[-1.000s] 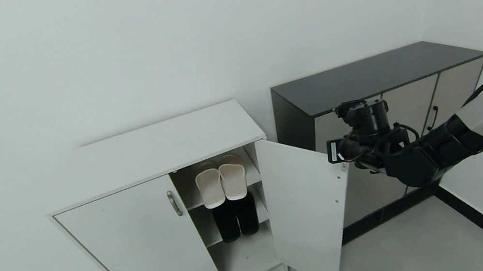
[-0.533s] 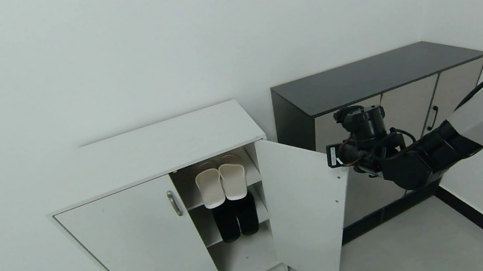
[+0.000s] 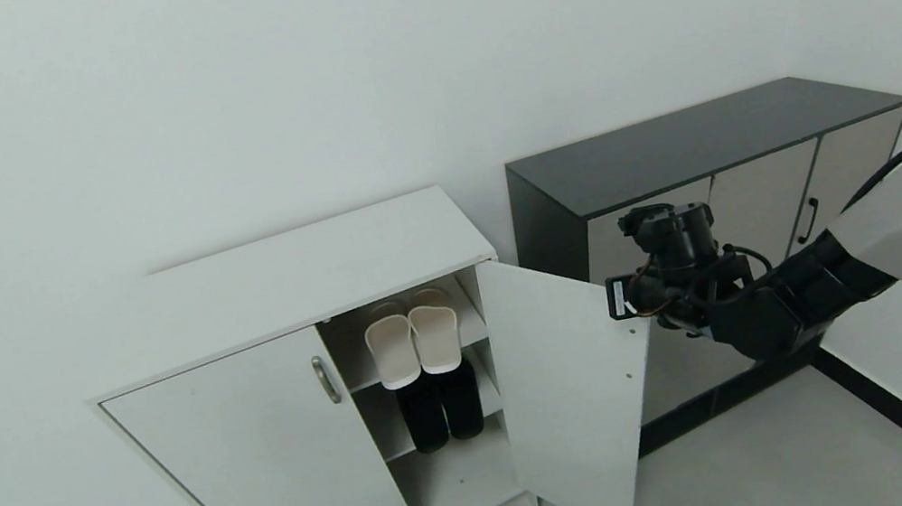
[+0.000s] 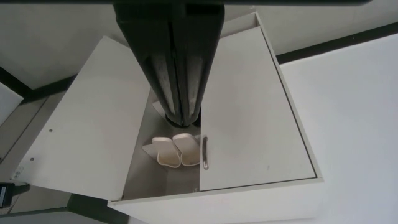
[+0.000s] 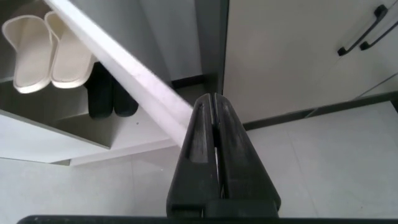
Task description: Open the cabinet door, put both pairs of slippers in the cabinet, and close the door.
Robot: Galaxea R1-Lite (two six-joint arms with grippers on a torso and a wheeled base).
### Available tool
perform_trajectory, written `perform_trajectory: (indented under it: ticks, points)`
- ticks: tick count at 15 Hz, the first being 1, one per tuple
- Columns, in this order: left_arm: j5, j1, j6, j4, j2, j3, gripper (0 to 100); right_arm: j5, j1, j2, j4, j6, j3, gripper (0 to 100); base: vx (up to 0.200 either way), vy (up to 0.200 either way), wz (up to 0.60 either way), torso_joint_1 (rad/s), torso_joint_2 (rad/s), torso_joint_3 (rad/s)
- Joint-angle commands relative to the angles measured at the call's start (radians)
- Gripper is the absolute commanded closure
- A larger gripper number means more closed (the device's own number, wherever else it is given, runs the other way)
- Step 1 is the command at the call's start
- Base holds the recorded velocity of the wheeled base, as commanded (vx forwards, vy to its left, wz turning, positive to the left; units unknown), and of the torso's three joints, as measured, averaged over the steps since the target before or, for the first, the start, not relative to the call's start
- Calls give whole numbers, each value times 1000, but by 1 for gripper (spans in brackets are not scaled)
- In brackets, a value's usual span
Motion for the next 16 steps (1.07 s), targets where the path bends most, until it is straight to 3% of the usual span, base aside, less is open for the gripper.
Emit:
perform_trajectory:
  ticks: [1,10,16]
  points:
    - [0,0,1,0,1,0,100,1,22,-3,-1,0,11,100,0,0,0,0,0,0]
    - [-2,0,1,0,1,0,100,-7,241,-69,-6,46,105,100,0,0,0,0,0,0]
    - [0,0,-1,0,1,0,100,-2,273,-135,-47,29,172,100,0,0,0,0,0,0]
